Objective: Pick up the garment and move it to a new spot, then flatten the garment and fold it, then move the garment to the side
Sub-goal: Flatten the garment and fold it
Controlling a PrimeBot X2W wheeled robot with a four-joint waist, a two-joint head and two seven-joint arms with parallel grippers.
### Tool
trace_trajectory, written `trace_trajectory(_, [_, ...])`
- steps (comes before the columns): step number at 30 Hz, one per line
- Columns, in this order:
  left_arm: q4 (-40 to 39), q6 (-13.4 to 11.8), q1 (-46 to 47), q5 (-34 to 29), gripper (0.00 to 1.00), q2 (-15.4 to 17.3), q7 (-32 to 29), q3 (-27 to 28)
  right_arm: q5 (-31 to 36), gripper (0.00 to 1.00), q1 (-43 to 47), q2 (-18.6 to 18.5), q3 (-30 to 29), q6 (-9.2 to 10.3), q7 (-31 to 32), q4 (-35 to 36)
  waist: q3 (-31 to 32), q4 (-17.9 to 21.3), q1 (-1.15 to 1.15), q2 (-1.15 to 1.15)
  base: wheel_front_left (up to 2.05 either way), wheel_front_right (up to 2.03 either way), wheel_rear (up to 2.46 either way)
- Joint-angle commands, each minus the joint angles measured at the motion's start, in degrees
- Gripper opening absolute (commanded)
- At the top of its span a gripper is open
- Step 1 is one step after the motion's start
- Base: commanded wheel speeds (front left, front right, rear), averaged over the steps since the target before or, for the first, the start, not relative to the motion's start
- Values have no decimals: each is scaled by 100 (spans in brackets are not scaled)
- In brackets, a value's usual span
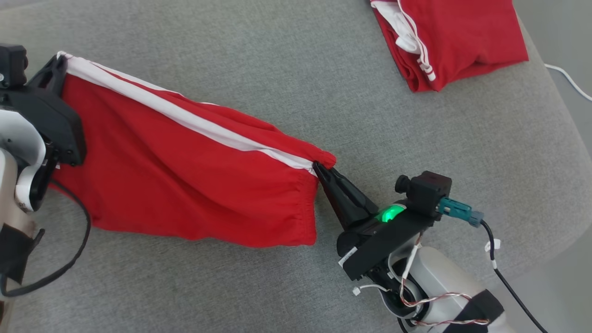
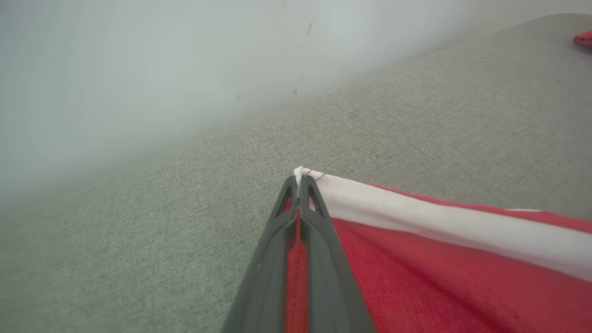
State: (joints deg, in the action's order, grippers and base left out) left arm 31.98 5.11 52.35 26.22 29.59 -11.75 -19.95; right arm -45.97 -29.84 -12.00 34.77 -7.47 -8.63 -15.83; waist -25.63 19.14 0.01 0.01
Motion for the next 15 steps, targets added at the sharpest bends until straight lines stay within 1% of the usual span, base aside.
trace_trajectory(1, [150,29,116,-103,0,31,34,-40,-32,0,-97,69,58,0,-48,-54,-78,84,-1,-1,0,0,0])
trace_trajectory(5, [545,74,260,-46,0,-74,262,-101,-73,0,-199,82,165,0,-116,-191,-50,82,-1,-1,0,0,0])
trace_trajectory(6, [631,77,283,-51,0,-100,311,-121,-74,15,-215,72,192,0,-145,-210,-27,73,-1,-1,0,0,0])
trace_trajectory(7, [631,77,283,-51,0,-100,311,-121,-74,15,-215,72,192,0,-145,-210,-27,73,-1,-1,0,0,0])
trace_trajectory(8, [703,80,312,-39,7,-136,412,-123,-74,81,-226,53,208,0,-170,-212,0,58,-1,-1,0,0,0])
trace_trajectory(9, [766,89,319,-30,72,-176,509,-131,-88,100,-216,23,223,0,-186,-218,43,42,-1,-1,0,0,0])
trace_trajectory(10, [842,98,311,-9,100,-222,602,-135,-67,100,-198,-31,222,0,-224,-202,93,19,-1,-1,0,0,0])
trace_trajectory(15, [1090,148,169,108,100,-368,965,-163,79,100,101,-360,66,0,-345,40,445,-88,-1,-1,0,0,0])
